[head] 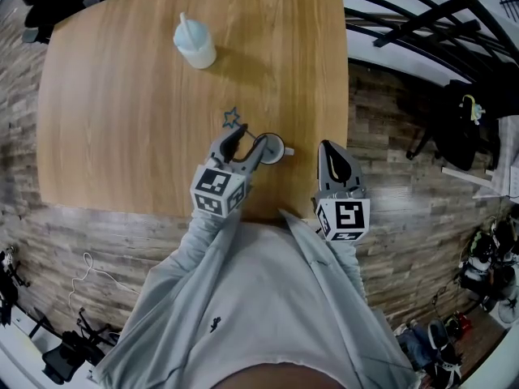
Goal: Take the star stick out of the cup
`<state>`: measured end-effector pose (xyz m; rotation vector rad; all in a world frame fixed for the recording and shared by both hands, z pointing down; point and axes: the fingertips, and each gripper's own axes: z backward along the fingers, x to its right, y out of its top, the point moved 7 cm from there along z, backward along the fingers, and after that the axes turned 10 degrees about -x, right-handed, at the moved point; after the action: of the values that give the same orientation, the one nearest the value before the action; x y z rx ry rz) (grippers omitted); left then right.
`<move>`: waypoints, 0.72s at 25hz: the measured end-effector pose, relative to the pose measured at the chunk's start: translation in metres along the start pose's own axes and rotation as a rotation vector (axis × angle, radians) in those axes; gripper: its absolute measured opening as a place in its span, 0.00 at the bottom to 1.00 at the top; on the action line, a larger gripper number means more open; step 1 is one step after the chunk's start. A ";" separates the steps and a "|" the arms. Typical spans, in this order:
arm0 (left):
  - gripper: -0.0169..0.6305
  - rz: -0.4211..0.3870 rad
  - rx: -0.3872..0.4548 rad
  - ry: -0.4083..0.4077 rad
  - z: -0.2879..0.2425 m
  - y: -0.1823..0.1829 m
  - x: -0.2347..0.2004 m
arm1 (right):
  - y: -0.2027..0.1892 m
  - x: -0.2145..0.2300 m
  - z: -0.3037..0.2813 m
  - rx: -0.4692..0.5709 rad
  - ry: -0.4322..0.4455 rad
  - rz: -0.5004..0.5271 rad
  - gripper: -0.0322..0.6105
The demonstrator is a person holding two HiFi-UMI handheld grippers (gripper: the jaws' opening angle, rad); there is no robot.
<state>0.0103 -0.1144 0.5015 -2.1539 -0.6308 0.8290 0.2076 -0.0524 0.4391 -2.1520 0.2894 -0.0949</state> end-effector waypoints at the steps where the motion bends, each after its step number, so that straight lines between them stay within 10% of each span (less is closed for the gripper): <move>1: 0.32 0.001 0.000 0.001 -0.001 0.000 -0.001 | 0.000 0.001 0.000 -0.001 -0.001 0.000 0.08; 18: 0.24 0.038 -0.007 -0.013 -0.002 -0.007 -0.004 | -0.003 0.000 0.002 -0.006 -0.025 -0.013 0.08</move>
<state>0.0079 -0.1141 0.5095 -2.1748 -0.6019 0.8622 0.2082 -0.0492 0.4411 -2.1600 0.2608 -0.0743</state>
